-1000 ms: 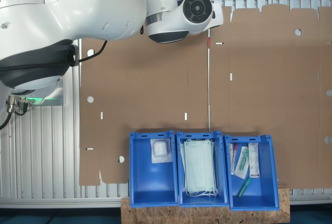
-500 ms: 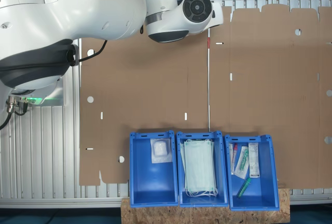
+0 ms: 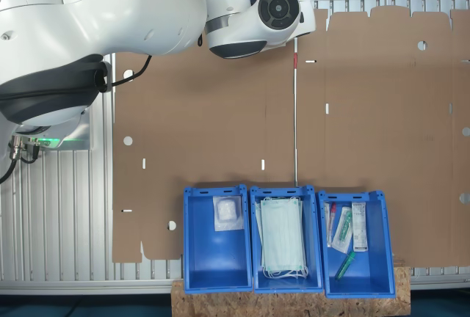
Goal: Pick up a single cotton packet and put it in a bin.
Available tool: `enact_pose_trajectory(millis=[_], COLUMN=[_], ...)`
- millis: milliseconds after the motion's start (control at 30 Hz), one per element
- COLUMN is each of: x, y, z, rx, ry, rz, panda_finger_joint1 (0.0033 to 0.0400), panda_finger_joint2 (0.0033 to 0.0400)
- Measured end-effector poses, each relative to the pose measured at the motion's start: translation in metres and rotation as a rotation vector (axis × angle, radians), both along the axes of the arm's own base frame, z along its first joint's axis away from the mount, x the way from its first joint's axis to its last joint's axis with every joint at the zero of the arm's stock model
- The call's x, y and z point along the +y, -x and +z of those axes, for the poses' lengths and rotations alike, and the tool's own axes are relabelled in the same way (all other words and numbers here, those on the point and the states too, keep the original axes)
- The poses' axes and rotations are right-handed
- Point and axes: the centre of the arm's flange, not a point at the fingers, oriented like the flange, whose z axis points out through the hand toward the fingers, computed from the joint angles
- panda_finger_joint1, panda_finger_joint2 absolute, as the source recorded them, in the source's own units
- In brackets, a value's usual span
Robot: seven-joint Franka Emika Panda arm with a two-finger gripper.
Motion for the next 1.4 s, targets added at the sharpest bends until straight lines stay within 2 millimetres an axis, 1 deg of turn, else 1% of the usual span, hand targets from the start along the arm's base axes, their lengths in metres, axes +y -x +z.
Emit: enact_pose_trajectory(millis=[800,833,1000,1033,1133,1167,1400], x=[0.0000,0.0000,0.0000,0.0000,0.0000,0.0000,0.0000], y=[0.0000,0.0000,0.0000,0.0000,0.0000,0.0000,-0.0004], z=[0.0000,0.0000,0.0000,0.0000,0.0000,0.0000,0.0004], rx=[0.000,0.000,0.000,0.000,0.000,0.000,-0.004], ry=[0.000,0.000,0.000,0.000,0.000,0.000,-0.001], rz=[0.000,0.000,0.000,0.000,0.000,0.000,0.000], panda_finger_joint1=[0.0400,0.0352,0.0352,0.0259,0.0259,0.0157,0.0157], panda_finger_joint2=[0.0400,0.0352,0.0352,0.0259,0.0259,0.0157,0.0157])
